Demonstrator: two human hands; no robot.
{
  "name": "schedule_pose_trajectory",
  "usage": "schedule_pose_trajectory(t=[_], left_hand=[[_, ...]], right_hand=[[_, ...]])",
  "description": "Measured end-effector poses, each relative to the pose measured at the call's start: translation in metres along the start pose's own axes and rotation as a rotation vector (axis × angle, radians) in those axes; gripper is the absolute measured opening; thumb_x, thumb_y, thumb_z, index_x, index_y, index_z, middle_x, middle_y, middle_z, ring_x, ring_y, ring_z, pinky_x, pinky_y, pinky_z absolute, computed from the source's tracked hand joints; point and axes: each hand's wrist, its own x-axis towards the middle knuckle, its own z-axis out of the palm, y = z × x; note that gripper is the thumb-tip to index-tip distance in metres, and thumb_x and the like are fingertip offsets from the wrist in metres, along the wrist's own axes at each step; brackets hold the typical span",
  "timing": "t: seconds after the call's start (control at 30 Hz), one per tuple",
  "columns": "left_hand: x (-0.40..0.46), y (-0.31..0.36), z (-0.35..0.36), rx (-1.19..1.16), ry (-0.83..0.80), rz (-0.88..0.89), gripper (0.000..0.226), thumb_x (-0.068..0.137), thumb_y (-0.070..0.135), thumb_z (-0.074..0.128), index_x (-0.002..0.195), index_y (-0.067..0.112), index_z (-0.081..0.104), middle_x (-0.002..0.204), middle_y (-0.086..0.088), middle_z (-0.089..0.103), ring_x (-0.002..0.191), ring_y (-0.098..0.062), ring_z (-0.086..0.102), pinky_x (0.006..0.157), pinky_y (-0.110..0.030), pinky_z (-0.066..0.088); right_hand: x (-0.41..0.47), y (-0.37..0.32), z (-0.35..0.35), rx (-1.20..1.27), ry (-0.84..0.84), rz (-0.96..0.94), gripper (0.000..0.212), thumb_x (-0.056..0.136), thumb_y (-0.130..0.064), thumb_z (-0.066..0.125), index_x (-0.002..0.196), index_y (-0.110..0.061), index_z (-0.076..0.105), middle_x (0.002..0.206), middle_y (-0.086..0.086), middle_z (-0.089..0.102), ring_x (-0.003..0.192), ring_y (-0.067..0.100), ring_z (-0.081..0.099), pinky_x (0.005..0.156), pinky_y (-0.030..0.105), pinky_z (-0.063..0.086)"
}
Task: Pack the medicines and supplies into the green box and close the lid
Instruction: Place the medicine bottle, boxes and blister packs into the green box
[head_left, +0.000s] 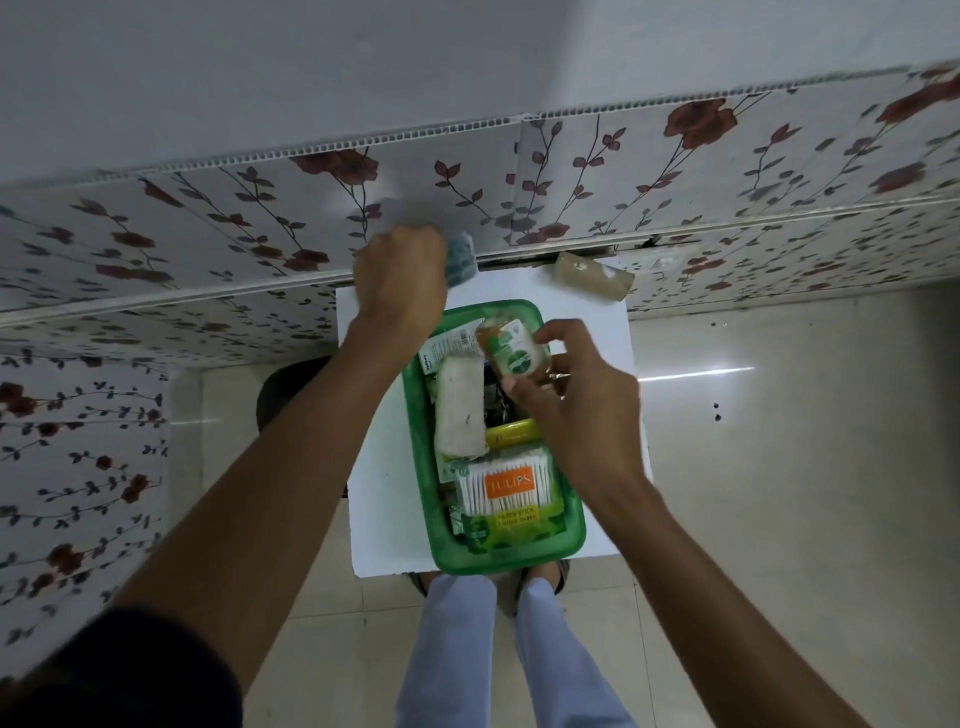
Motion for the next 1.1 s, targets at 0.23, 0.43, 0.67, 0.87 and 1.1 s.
schedule_pose_trajectory(t=[0.23,0.43,0.67,0.87,1.1], left_hand=[[-0.076,-0.038,-0.033,-0.602,0.247,-0.331,0.02,0.084,0.027,0.062,0.095,0.011,0.068,0.069,-0.005,0.066,0.048,-0.007,0.062,0.05,-0.025,0.052],[-0.119,-0.027,-0.022,-1.048,0.082,-0.583,0.015,0.075,0.029,0.072,0.083,0.016,0.069,0.06,-0.004,0.068,0.04,-0.014,0.052,0.049,-0.025,0.046],[-0.131,0.005,0.02,-1.105,-0.091,-0.667,0.027,0.082,0.016,0.066,0.105,0.004,0.057,0.06,-0.003,0.068,0.035,-0.014,0.06,0.035,-0.021,0.043],[-0.137,0.017,0.04,-0.502,-0.131,-0.411,0.031,0.084,0.036,0.061,0.091,0.007,0.051,0.082,-0.018,0.068,0.073,-0.038,0.066,0.069,-0.04,0.052],[-0.142,0.011,0.021,-0.404,-0.132,-0.369,0.029,0.081,0.027,0.067,0.088,0.0,0.06,0.09,-0.023,0.068,0.084,-0.04,0.062,0.064,-0.036,0.042]], right_hand=[[-0.009,0.018,0.039,-0.492,-0.015,-0.293,0.022,0.08,-0.013,0.06,0.101,-0.011,0.065,0.11,0.012,0.065,0.092,0.032,0.06,0.063,0.033,0.051],[0.011,0.038,0.007,-0.232,0.097,-0.303,0.017,0.084,-0.007,0.057,0.094,-0.012,0.069,0.091,0.01,0.068,0.079,0.025,0.061,0.066,0.024,0.042],[0.043,0.072,-0.013,-0.206,0.15,-0.134,0.021,0.086,-0.009,0.051,0.095,-0.015,0.068,0.093,0.008,0.07,0.073,0.015,0.057,0.067,0.016,0.037],[0.053,0.093,0.004,-0.459,-0.002,-0.132,0.035,0.084,-0.015,0.058,0.119,-0.013,0.059,0.124,0.014,0.06,0.113,0.033,0.051,0.091,0.035,0.042],[0.05,0.099,0.021,-0.722,-0.102,-0.122,0.054,0.083,-0.025,0.062,0.131,-0.012,0.042,0.128,0.019,0.049,0.113,0.038,0.046,0.089,0.045,0.042]])
